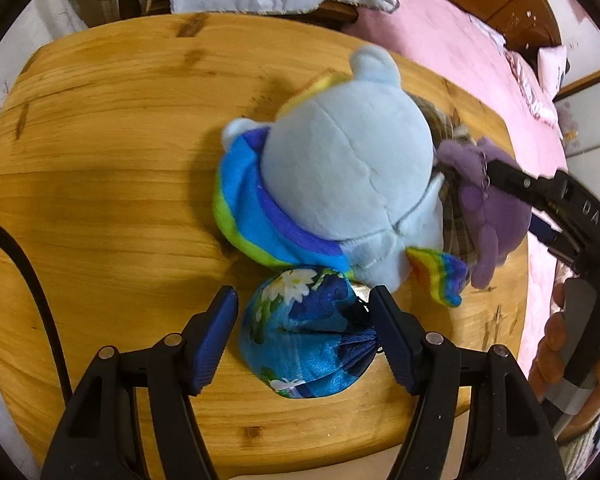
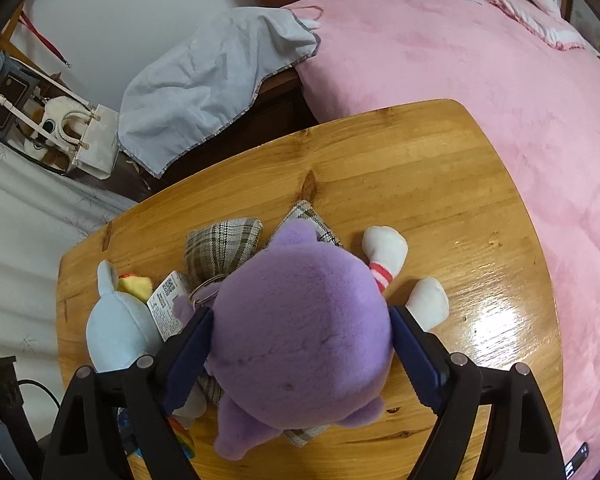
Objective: Organize objects
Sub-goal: 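Grasp the blue pouch with the left gripper while the right grasps the purple plush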
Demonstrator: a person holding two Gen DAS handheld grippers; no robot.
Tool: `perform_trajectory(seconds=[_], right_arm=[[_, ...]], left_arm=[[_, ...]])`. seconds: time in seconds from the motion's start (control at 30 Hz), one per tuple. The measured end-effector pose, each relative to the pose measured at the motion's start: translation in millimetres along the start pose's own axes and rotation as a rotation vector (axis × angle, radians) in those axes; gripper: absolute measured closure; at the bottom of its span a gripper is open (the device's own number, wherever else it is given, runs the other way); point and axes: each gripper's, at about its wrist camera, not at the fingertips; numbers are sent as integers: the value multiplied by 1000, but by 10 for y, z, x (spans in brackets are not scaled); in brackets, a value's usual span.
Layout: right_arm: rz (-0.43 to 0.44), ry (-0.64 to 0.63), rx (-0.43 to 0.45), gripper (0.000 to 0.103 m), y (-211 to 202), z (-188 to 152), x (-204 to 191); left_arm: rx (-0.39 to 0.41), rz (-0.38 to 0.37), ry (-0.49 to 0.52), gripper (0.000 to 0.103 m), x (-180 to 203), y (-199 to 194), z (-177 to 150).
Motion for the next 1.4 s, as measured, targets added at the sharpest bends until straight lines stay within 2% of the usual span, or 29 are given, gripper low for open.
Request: perform_trajectory(seconds=[0.2,0.37,0.53,0.6,0.73,0.83,0.93,1.1,1.13,1.23,1.3,1.4], right_arm=[[-7,-1,-29,13,32,11,-17],[1,24,-59,6,99,-7,13],[58,101,-118,6,213,-62,129],[58,97,-101,6,203,-83,134],[80,113,-107,14,196,-120,135],[65,101,-122,15,187,-137,111],[67,106,-133,15,172,-155,129],[81,118,-114,22,82,-215,148],[83,117,-106,24,51,-232,149],[88,107,-80,26,-57,-286,143],[99,101,-62,27,-150,-327,142],[125,93,-37,28,-289,-371,140]], left_arm=[[-60,37,63,31,117,68,-77],[-101,56,88,31,158,77,-128],[-159,39,104,31,177,56,-180],[-167,35,108,31,176,19,-210],[-181,24,134,31,174,-39,-280],[-188,38,144,31,168,-28,-329],[-199,2,113,31,150,-8,-372],[-158,-5,133,29,193,-22,-484],[-144,-16,134,30,199,-27,-512],[-105,-65,108,45,170,-55,-584],[-75,-84,94,68,143,-105,-627],[-51,-80,77,72,127,-159,-649]])
Point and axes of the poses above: each gripper's, at about its wrist camera, not at the fingertips, and y roughly the way its jaws point, x to its right, z to its top, and after that the axes turned 12 degrees about z, right-handed
